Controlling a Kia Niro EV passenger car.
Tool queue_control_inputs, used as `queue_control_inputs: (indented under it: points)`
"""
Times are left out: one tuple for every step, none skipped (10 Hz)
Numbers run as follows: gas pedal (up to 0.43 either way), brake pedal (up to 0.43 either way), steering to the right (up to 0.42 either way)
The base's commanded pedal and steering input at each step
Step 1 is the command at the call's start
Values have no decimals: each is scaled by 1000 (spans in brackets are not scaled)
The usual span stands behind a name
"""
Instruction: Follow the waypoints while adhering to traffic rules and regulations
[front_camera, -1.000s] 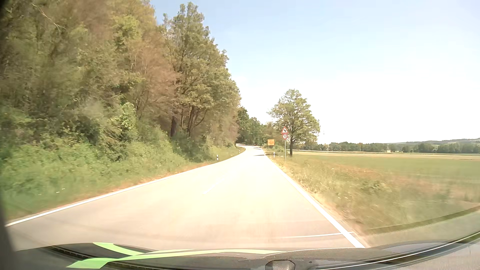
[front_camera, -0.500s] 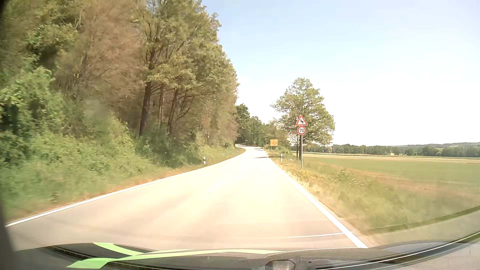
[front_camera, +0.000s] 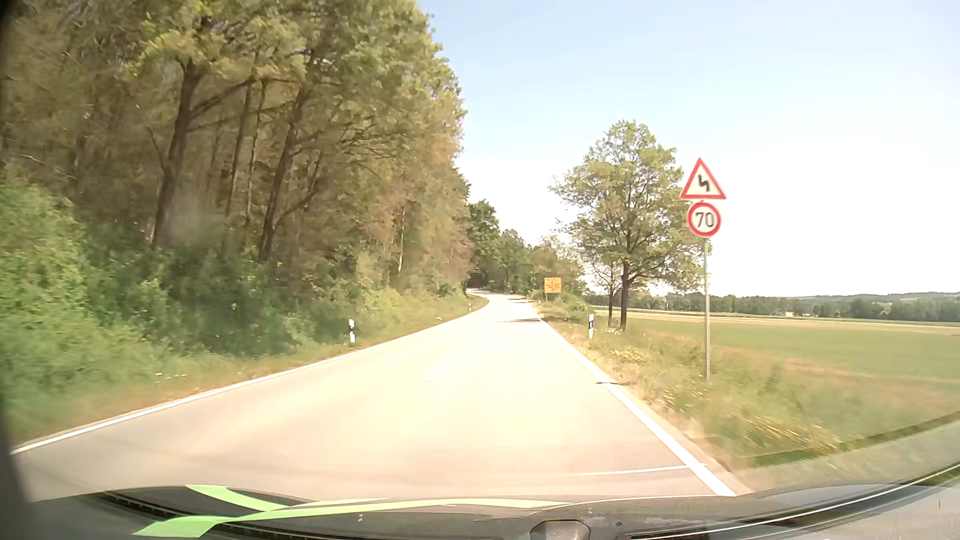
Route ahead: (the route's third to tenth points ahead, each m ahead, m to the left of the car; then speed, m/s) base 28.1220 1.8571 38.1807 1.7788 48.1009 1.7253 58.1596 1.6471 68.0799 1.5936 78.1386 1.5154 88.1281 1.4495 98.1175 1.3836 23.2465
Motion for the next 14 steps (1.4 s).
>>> queue_control_inputs:
  points:
    - [209,0,0]
    - [240,0,0]
    - [260,0,0]
    - [260,0,0]
    - [268,0,0]
    - [268,0,0]
    - [268,0,0]
    - [260,0,0]
    - [248,0,0]
    - [220,0,1]
    - [209,0,1]
    - [189,0,3]
    - [189,0,5]
    - [177,0,6]
